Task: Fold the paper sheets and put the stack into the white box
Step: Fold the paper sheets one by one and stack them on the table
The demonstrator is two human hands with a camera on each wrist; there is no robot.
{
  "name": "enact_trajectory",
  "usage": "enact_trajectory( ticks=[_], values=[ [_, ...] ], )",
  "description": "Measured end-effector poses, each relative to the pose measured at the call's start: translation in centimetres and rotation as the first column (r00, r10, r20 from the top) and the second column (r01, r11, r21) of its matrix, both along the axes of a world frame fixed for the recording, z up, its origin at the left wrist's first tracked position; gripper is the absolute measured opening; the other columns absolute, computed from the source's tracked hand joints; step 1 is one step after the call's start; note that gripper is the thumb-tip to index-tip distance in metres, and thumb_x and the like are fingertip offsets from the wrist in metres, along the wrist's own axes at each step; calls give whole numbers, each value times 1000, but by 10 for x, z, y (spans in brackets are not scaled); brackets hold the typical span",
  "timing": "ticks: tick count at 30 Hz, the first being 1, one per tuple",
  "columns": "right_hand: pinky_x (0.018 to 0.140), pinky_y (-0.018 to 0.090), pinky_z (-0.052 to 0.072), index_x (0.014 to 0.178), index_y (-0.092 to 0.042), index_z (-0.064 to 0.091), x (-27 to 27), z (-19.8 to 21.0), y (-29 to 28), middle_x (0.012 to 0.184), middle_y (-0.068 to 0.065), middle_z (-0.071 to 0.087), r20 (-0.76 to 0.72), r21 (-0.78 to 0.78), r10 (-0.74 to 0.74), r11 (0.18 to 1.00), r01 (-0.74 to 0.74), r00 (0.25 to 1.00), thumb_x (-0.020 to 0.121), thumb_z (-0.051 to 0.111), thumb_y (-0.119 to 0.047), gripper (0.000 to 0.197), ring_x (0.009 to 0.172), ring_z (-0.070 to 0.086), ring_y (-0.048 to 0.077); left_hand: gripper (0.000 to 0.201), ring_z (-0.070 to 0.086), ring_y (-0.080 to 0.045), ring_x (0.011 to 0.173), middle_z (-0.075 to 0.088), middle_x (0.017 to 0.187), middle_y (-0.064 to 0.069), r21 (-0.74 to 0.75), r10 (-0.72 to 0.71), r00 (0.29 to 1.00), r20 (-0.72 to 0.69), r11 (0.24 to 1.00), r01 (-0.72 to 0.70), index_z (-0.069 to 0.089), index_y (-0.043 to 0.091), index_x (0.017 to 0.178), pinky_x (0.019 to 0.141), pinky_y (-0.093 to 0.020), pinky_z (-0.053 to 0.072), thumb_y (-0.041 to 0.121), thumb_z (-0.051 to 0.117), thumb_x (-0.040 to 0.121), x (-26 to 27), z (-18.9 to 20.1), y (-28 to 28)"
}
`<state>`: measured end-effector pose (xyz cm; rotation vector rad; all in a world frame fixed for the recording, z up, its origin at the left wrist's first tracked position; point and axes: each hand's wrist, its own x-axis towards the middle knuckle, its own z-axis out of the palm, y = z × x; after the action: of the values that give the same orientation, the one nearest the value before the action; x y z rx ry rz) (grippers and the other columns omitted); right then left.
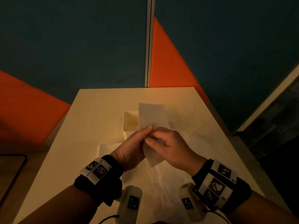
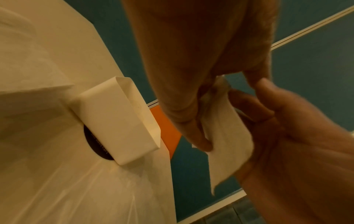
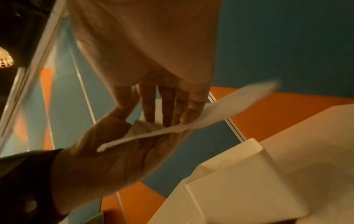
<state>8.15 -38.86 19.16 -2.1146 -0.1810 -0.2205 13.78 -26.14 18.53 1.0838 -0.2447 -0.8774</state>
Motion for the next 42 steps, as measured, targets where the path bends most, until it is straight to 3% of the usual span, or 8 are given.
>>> enact_trajectory(
  ticks=[4,10,15,19,29,34,39,42],
  values=[
    [95,18,45,121,-9,62,-2,3,-4,119,-1,63,-92,157,61,987,-46,994,92,57,-12,29,110,58,3,48,66,-27,93,66,110,-20,11,128,985,-119,992,-128,59,2,118,82,-36,54,37,44,89,5,-6,6],
    [82,25,48,115,-21,61,6,17,-46,109,-4,63,-245,241,-402,857,457,882,87,63,-28,29,101,59,12,36,69,-19,62,71,73,-8,-8,162,976,-148,986,-165,74,10,77,56,-25,56,28,46,92,15,-10,21],
    [75,34,56,109,-19,63,-3,15,-55,101,5,70,-527,463,-17,833,304,850,85,60,-16,25,90,67,18,32,69,-23,76,71,89,-13,15,89,990,-108,996,-88,71,7,90,73,-35,58,31,54,79,14,-4,21],
    [82,38,55,111,-9,65,-5,5,-55,108,13,69,-477,549,-29,771,323,879,86,55,0,28,96,66,24,35,68,-23,89,68,103,-14,34,57,998,-25,998,-56,62,5,112,79,-36,57,27,62,85,16,-7,19],
    [73,35,57,104,-13,67,-2,20,-70,99,7,72,-412,598,-39,742,303,910,86,56,-5,22,87,67,22,60,63,-23,106,67,114,-8,27,-326,938,117,945,325,70,16,111,89,-32,53,28,87,56,35,9,46],
    [59,30,51,82,-15,61,2,30,-62,78,-5,70,-420,586,133,795,156,898,91,45,-3,21,66,64,14,62,70,-17,84,73,93,-6,13,-315,945,89,949,316,77,18,92,71,-26,55,44,90,38,30,20,36],
    [62,30,52,95,-18,58,6,34,-53,84,-2,67,-406,593,272,805,24,873,93,44,-9,17,72,62,16,89,52,-35,118,49,135,-24,-3,-428,900,79,903,429,50,6,133,100,-43,44,66,63,68,27,23,29],
    [60,29,50,95,-21,60,9,32,-52,90,5,63,-440,568,281,823,23,853,92,46,-9,18,74,59,20,69,54,-31,120,55,132,-17,52,-428,900,86,904,425,59,8,125,98,-38,47,53,68,73,25,21,25]
  ],
)
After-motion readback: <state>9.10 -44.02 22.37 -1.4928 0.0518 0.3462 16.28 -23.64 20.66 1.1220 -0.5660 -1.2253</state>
